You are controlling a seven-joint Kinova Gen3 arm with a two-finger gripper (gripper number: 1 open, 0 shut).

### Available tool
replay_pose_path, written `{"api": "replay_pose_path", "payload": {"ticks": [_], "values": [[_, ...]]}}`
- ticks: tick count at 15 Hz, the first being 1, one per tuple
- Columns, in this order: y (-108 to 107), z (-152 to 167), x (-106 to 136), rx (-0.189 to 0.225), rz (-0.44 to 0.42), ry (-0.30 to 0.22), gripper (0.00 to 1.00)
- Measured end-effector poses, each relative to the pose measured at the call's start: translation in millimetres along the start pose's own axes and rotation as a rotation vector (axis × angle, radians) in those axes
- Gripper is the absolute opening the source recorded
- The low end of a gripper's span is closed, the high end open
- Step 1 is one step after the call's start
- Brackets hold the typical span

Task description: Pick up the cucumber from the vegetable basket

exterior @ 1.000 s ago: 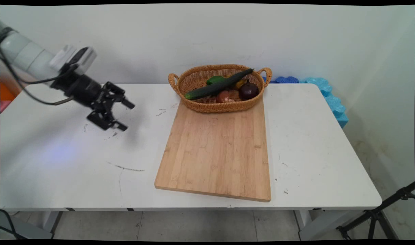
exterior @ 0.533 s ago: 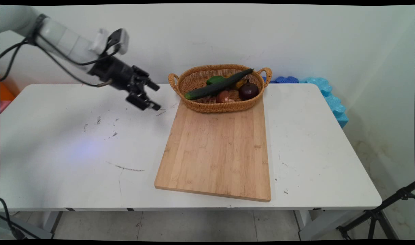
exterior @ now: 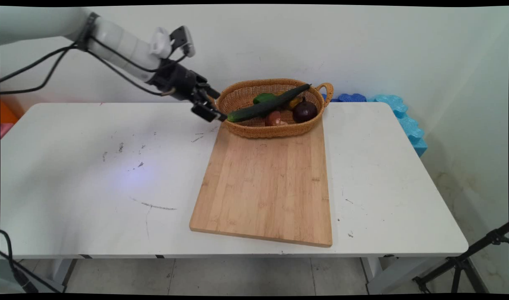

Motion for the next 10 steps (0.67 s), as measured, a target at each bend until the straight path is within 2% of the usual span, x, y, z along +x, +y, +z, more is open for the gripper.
{"api": "replay_pose_path", "payload": {"ticks": [4,10], "values": [[-3.4,30.4,21.3,0.054,-0.050,-0.001,1.00],[-6.9,70.4,34.3,0.095,-0.108,-0.024,1.00]]}}
